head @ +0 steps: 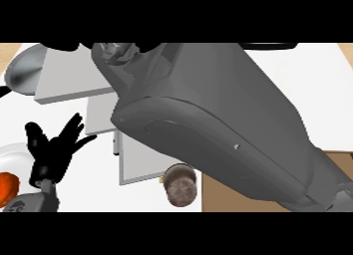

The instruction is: Pick the can from the tray and place it in the tiered shelf

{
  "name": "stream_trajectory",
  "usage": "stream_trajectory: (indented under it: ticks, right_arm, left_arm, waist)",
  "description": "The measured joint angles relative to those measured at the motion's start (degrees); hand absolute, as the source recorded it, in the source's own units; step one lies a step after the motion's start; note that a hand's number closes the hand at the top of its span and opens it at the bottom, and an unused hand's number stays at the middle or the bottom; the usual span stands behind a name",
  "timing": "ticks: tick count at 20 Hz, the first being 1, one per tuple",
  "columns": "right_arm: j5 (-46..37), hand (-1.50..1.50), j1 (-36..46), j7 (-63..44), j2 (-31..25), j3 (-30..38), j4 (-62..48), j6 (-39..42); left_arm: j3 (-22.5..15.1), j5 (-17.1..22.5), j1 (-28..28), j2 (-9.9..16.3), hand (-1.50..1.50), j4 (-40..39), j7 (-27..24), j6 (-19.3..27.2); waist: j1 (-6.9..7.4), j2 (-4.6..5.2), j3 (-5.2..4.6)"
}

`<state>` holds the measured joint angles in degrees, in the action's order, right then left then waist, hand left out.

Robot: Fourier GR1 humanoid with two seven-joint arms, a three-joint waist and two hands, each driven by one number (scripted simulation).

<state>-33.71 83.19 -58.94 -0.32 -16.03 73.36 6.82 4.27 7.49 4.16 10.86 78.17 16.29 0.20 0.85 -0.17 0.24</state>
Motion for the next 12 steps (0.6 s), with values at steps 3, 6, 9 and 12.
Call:
stream_trajectory:
  ticks: [3,6,9,12]
  right_arm:
    - [-0.91,1.5,0.37,2.0,0.08,0.36,-3.42,-1.96]
    - [-1.47,1.5,-0.51,4.43,0.22,1.07,-3.94,-3.52]
    - [-0.97,1.5,-0.75,5.3,0.22,0.14,-3.87,-4.54]
    - [-0.73,1.5,-0.33,6.1,0.16,0.81,-4.91,-4.4]
  left_arm:
    - [-0.03,-0.04,-0.36,-0.35,0.0,0.34,-0.64,-0.13]
    - [0.23,0.14,-0.52,-0.44,0.0,0.41,-0.79,-0.33]
    - [0.37,0.08,-0.47,-0.36,0.0,0.18,-1.0,-0.6]
    - [-0.07,-0.27,-1.1,-0.72,0.0,1.34,-0.48,-0.32]
  waist:
    - [0.08,0.02,0.01]
    - [-0.04,-0.19,-0.08]
    - [-0.08,-0.28,-0.1]
    - [-0.12,-0.22,-0.09]
